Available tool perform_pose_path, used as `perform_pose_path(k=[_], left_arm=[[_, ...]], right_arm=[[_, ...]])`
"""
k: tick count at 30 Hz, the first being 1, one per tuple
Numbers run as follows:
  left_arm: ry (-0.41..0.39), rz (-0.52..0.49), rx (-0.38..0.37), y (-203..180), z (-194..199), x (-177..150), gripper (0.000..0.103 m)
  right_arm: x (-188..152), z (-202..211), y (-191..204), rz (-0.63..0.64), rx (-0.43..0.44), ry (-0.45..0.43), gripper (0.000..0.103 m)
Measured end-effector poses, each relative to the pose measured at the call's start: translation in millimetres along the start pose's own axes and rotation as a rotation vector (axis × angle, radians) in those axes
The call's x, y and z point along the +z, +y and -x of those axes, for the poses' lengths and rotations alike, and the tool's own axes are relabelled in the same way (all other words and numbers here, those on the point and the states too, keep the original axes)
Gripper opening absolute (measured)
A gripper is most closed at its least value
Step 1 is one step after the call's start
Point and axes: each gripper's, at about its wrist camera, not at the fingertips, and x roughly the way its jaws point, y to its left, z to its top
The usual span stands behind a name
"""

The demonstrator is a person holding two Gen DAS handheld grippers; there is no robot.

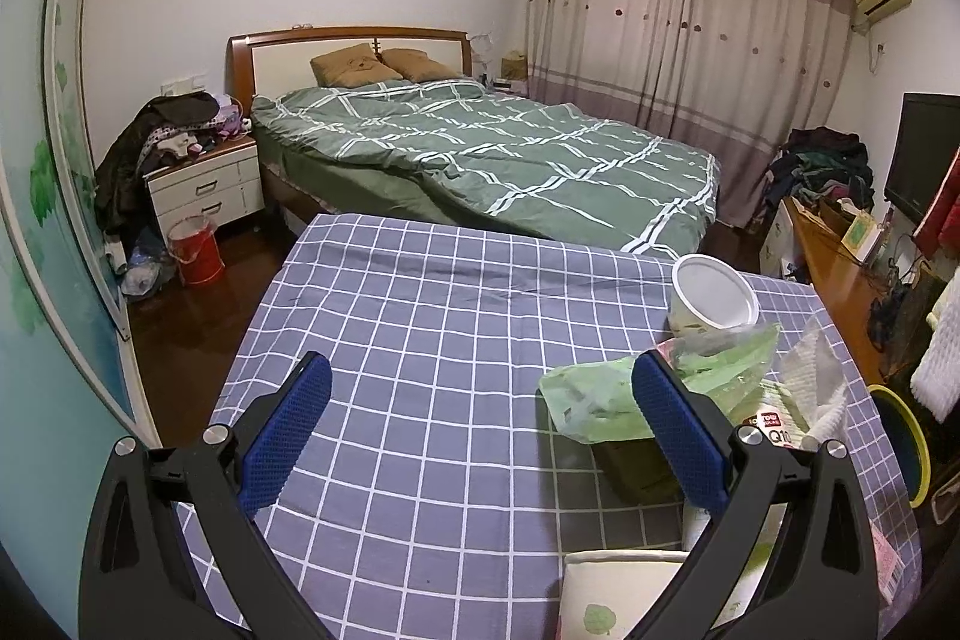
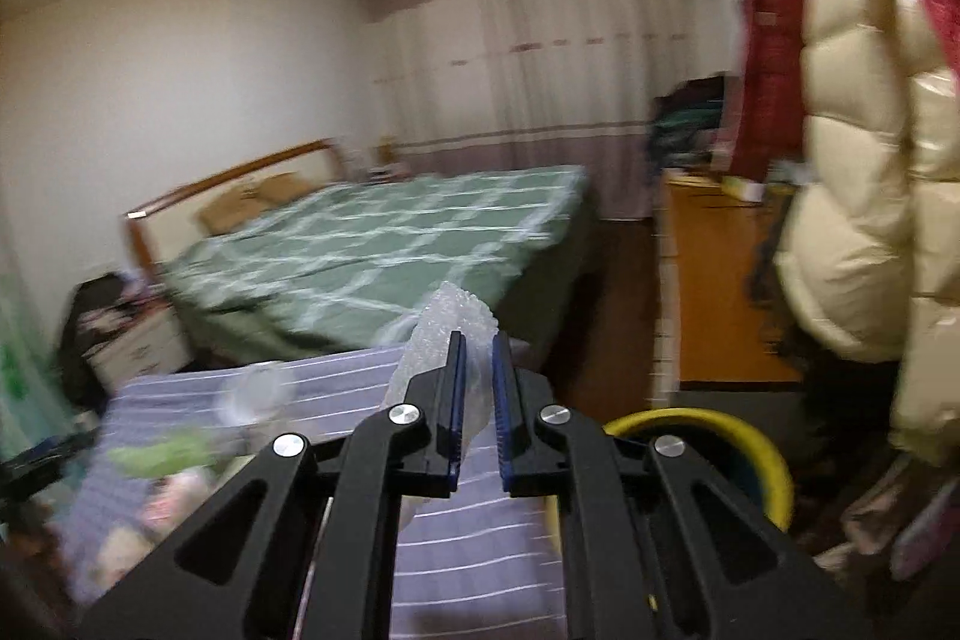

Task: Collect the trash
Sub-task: 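Carry the foam sleeve over the yellow bin and open the right tool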

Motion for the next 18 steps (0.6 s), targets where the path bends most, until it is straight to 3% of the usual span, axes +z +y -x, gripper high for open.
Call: perform_pose_path(k=[5, 9, 14, 18], left_arm=[[0.001, -0.004, -0.007, -2, 0, 1, 0.099], [0.002, -0.001, -0.016, -1, 0, 2, 0.099], [0.006, -0.003, -0.026, -2, 0, 1, 0.099], [0.013, -0.008, -0.035, -5, -1, 0, 0.099]], right_arm=[[-9, -29, -55, -0.048, -0.189, 0.031, 0.009], [-32, -73, -90, -0.073, -0.317, 0.126, 0.009], [-64, -112, -113, -0.077, -0.393, 0.245, 0.01], [-79, -117, -120, -0.091, -0.421, 0.276, 0.012]])
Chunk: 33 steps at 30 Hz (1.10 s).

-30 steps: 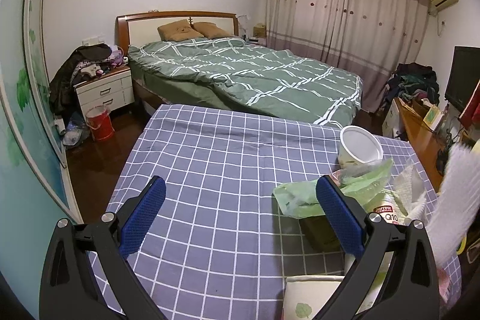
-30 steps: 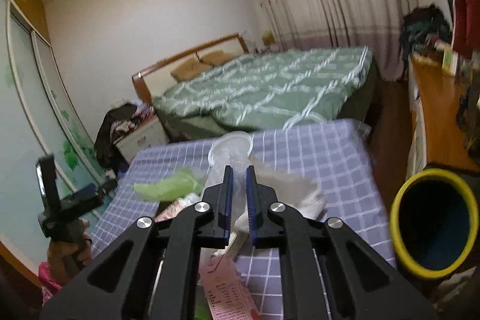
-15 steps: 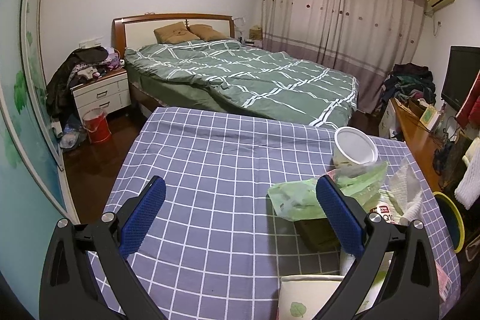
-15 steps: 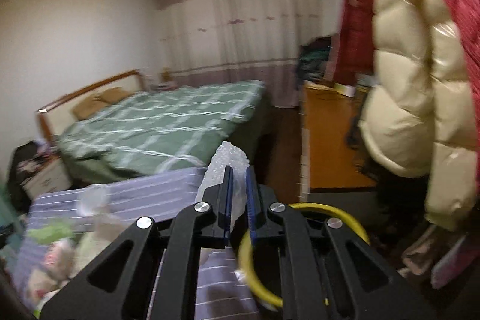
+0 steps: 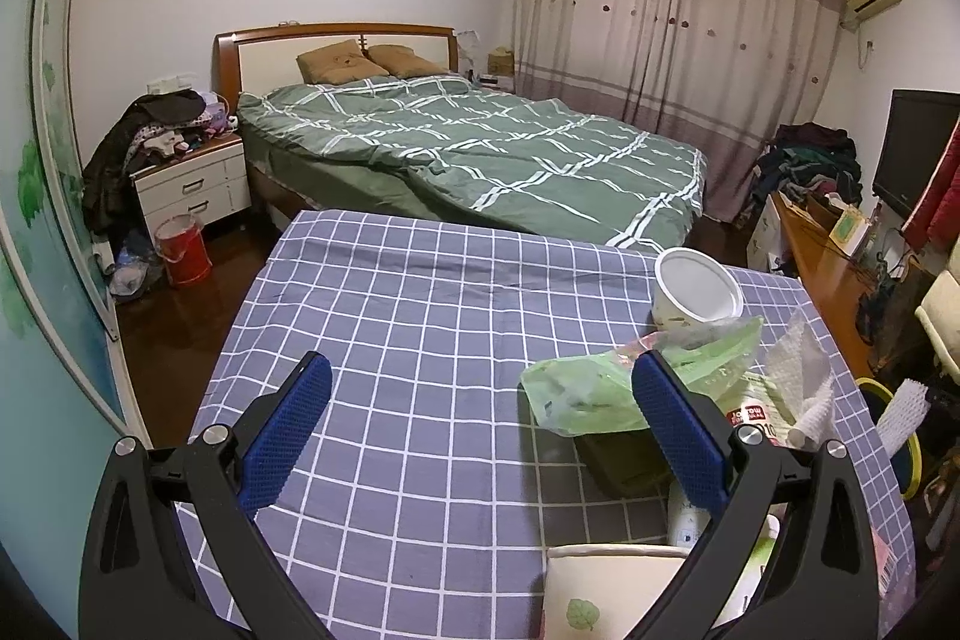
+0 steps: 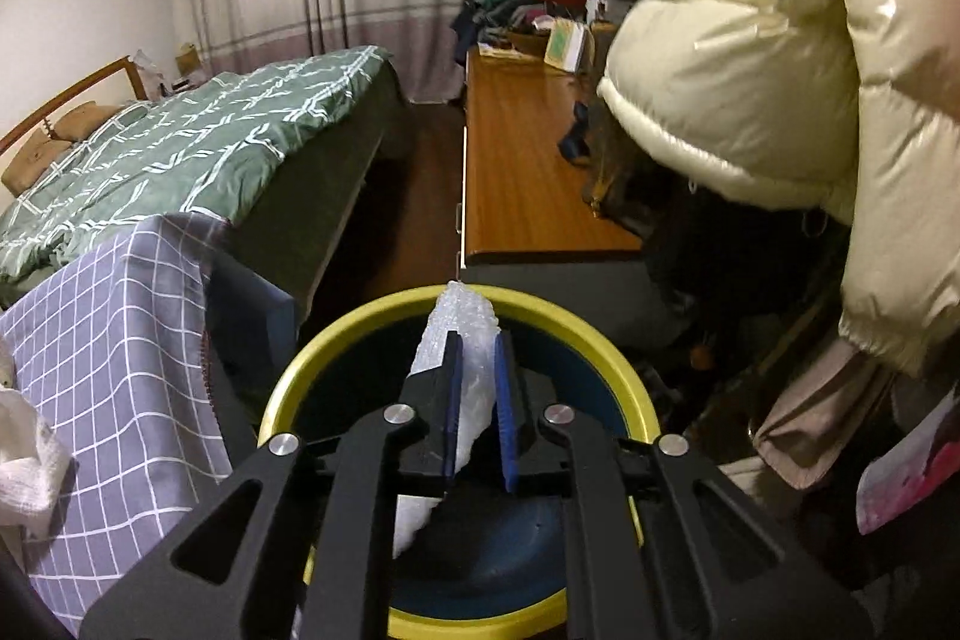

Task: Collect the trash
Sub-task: 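Carry the foam sleeve over the yellow bin and open the right tool, then grasp the white paper cup with the left tool and lift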

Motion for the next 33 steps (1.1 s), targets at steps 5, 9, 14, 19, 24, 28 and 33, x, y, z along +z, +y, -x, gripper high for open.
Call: perform_pose_path(k=[5, 9, 14, 19, 24, 28, 33], left_arm=[[0.009, -0.013, -0.012, -4, -1, -1, 0.099], [0.012, -0.022, -0.016, -7, -1, -2, 0.099], [0.018, -0.036, -0.02, -11, -2, -4, 0.099], [0.051, -0.062, -0.037, -19, -2, -9, 0.099], [0.121, -0.083, -0.063, -28, 14, -21, 0.099], [0.202, -0.138, -0.093, -39, 27, -40, 0.099], [0.301, -0.193, -0.097, -49, 22, -57, 0.099]], right_arm=[[1, 21, 2, -0.015, 0.02, -0.044, 0.026], [-4, 33, 13, -0.01, 0.047, -0.051, 0.027], [-16, 46, 31, -0.019, 0.127, -0.077, 0.037], [-20, 49, 44, 0.011, 0.139, -0.088, 0.039], [-23, 50, 46, 0.013, 0.153, -0.085, 0.041], [-24, 50, 46, 0.011, 0.178, -0.084, 0.042], [-25, 51, 47, 0.01, 0.208, -0.081, 0.042]])
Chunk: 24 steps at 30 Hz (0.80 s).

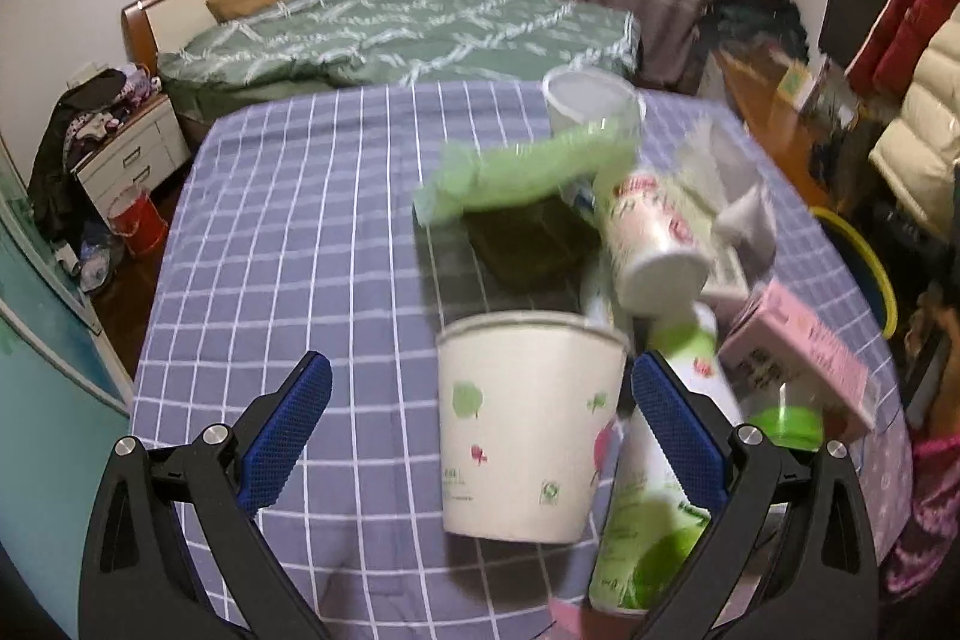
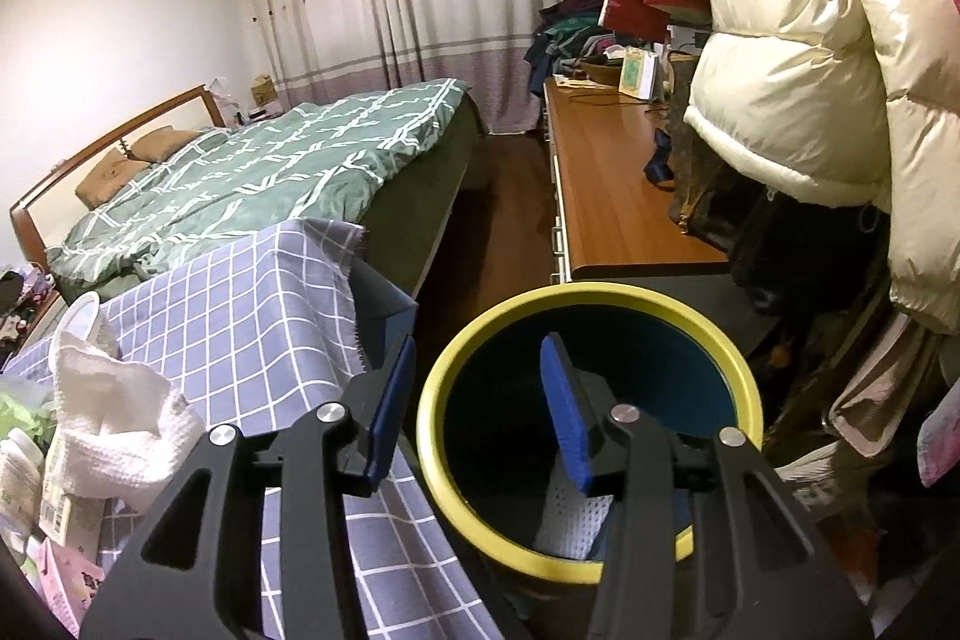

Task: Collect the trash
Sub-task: 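Grasp the white paper cup with the left tool and lift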

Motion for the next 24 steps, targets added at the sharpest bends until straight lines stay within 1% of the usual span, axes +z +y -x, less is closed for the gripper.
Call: perform_pose_path(k=[2, 7, 11, 14, 16, 17, 19, 20, 22, 24], left_arm=[[0.037, -0.003, -0.009, -1, -6, 0, 0.099], [0.135, -0.02, -0.079, -5, -20, 1, 0.099], [0.175, -0.03, -0.089, -5, -33, 1, 0.097], [0.202, -0.014, -0.108, 1, -45, 2, 0.091], [0.228, 0.005, -0.14, 6, -51, 2, 0.083], [0.24, 0.013, -0.158, 8, -54, 2, 0.081], [0.253, 0.027, -0.181, 10, -58, 1, 0.072], [0.248, 0.029, -0.184, 11, -58, 1, 0.071], [0.233, 0.029, -0.194, 13, -56, 1, 0.062], [0.211, 0.035, -0.196, 16, -51, 2, 0.059]], right_arm=[[0, 1, 2, 0.003, 0.008, -0.001, 0.042], [-1, 0, 5, 0.012, 0.03, 0.011, 0.043], [-1, -2, 5, 0.012, 0.038, 0.019, 0.044], [-1, -4, 5, 0.014, 0.044, 0.028, 0.044], [-2, -5, 6, 0.017, 0.047, 0.035, 0.044], [-2, -6, 7, 0.02, 0.049, 0.039, 0.044], [-2, -7, 7, 0.022, 0.053, 0.044, 0.044], [-2, -7, 7, 0.022, 0.054, 0.046, 0.044], [-2, -8, 8, 0.023, 0.057, 0.047, 0.044], [-2, -8, 9, 0.022, 0.062, 0.049, 0.044]])
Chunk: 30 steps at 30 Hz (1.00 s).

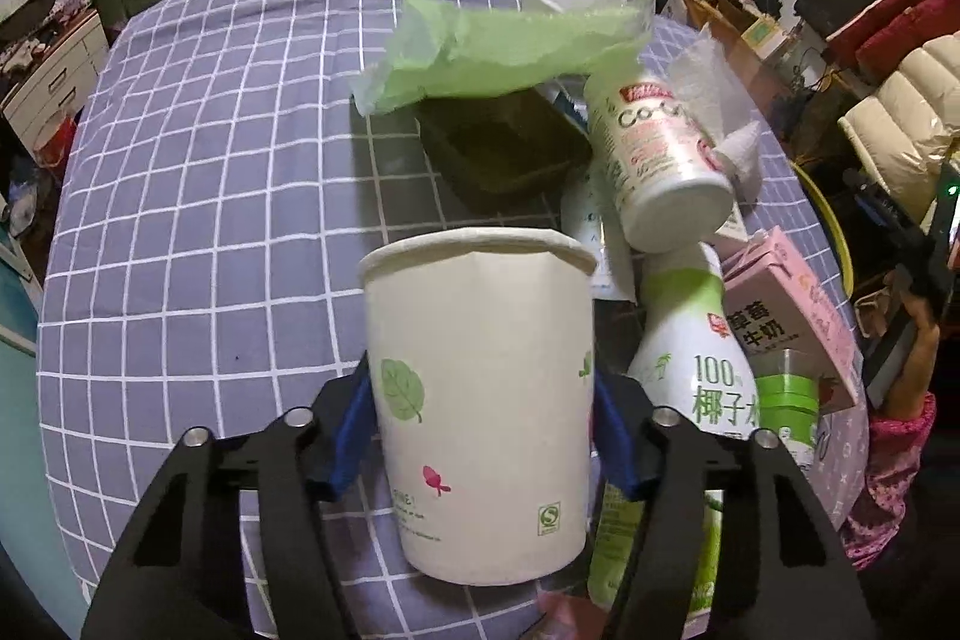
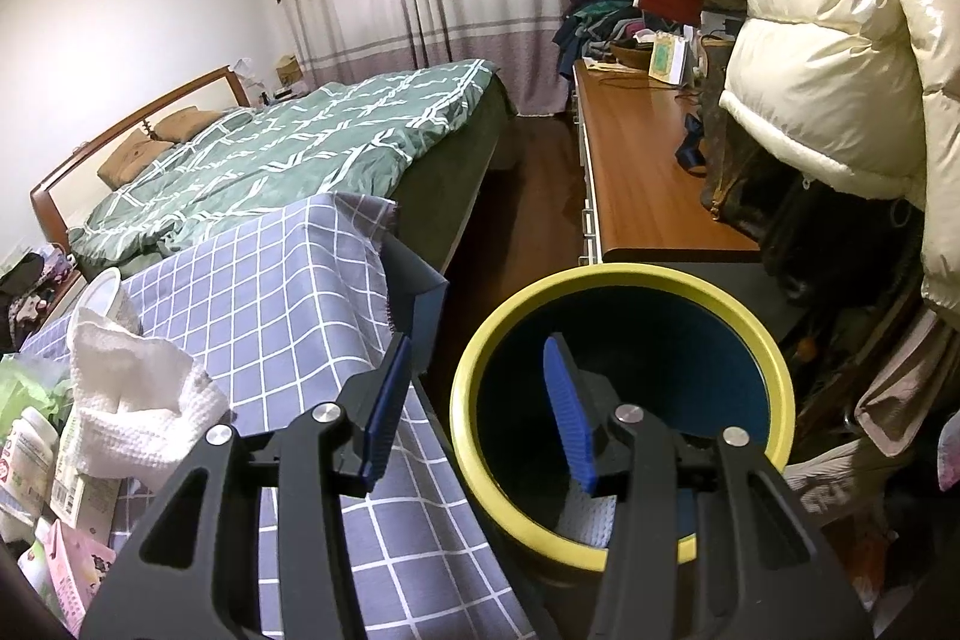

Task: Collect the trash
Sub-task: 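Grasp the white paper cup with the left tool and lift, then move the paper cup over the yellow bin and open the left tool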

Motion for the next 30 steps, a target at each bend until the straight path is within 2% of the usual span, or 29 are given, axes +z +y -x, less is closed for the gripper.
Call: perform_pose_path(k=[6, 12, 15, 20, 26, 30], left_arm=[[-0.086, -0.007, 0.04, -3, 33, 2, 0.056], [-0.176, -0.085, 0.055, -38, 74, 13, 0.056], [-0.203, -0.144, 0.03, -70, 85, 23, 0.056], [-0.239, -0.262, -0.043, -137, 89, 45, 0.056], [-0.199, -0.373, -0.165, -227, 67, 69, 0.056], [-0.16, -0.425, -0.219, -290, 43, 83, 0.057]], right_arm=[[0, 2, -2, -0.006, 0.014, -0.006, 0.044], [4, 15, -12, -0.031, 0.028, -0.04, 0.044], [4, 28, -19, -0.029, 0.021, -0.061, 0.049], [-6, 51, -46, -0.008, -0.028, -0.085, 0.049], [-12, 77, -101, -0.066, -0.094, -0.128, 0.051], [-16, 91, -130, -0.097, -0.123, -0.163, 0.051]])
